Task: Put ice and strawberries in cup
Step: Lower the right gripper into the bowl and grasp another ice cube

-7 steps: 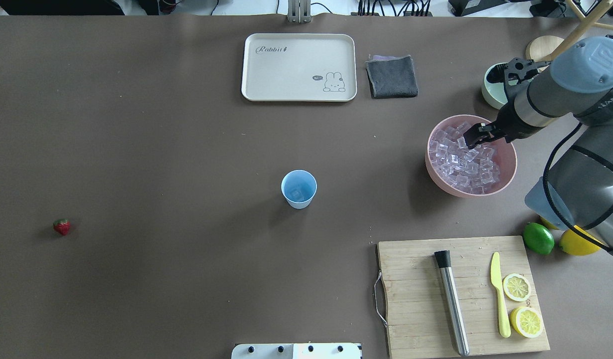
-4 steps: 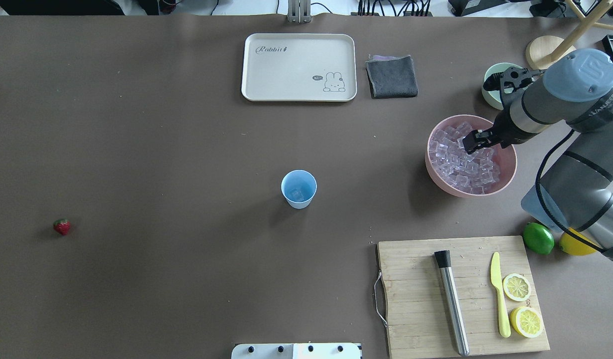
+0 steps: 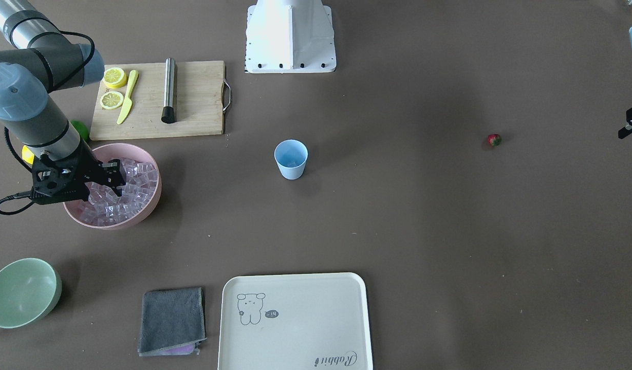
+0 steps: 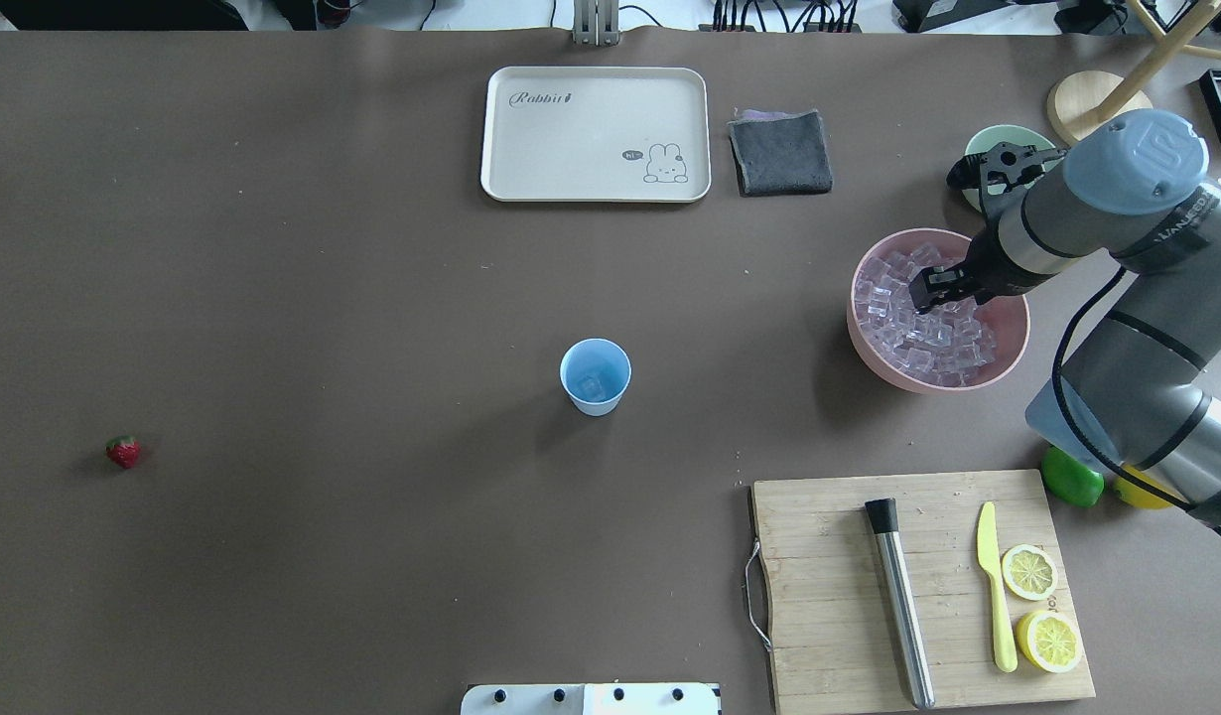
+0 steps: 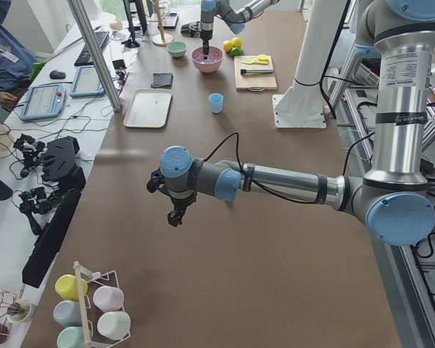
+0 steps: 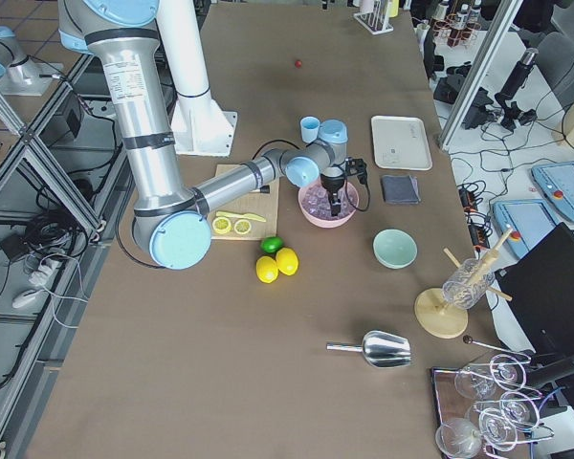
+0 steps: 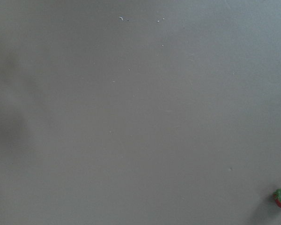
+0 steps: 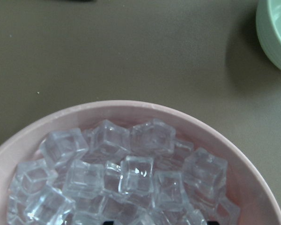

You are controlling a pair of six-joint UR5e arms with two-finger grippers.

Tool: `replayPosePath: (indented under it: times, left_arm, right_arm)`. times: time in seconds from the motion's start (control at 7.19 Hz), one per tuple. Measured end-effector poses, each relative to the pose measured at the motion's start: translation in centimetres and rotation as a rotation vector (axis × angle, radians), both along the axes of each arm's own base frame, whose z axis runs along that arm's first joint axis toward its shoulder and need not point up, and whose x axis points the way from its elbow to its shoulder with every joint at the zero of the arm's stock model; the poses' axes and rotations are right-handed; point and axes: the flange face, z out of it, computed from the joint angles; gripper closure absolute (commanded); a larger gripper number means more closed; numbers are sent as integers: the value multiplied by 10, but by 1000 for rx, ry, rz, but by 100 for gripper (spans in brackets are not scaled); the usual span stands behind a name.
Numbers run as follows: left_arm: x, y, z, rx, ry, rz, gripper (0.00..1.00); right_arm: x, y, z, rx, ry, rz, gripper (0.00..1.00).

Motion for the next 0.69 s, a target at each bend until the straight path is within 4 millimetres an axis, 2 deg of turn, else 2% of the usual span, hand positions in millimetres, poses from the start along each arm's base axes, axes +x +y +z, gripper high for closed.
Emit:
replayPosePath:
  times: [0.14, 0.28, 0.42, 0.56, 0.69]
  left_arm:
    - [0, 0, 0, -1, 0, 1, 2]
    - [0, 0, 1, -1, 0, 1, 2]
    - [0, 0, 1, -1, 0, 1, 3]
    - [0, 0, 1, -1, 0, 1, 2]
    - [0, 0, 1, -1, 0, 1, 3]
  right_arm:
    - [-1, 1, -1, 1, -1, -2, 50]
    - [-2, 2, -2, 3, -2, -3, 69]
    - [-2, 2, -3, 4, -3, -3, 92]
    - [-2, 2, -4, 5, -4, -4, 100]
    - [-3, 2, -5, 7, -7, -5, 100]
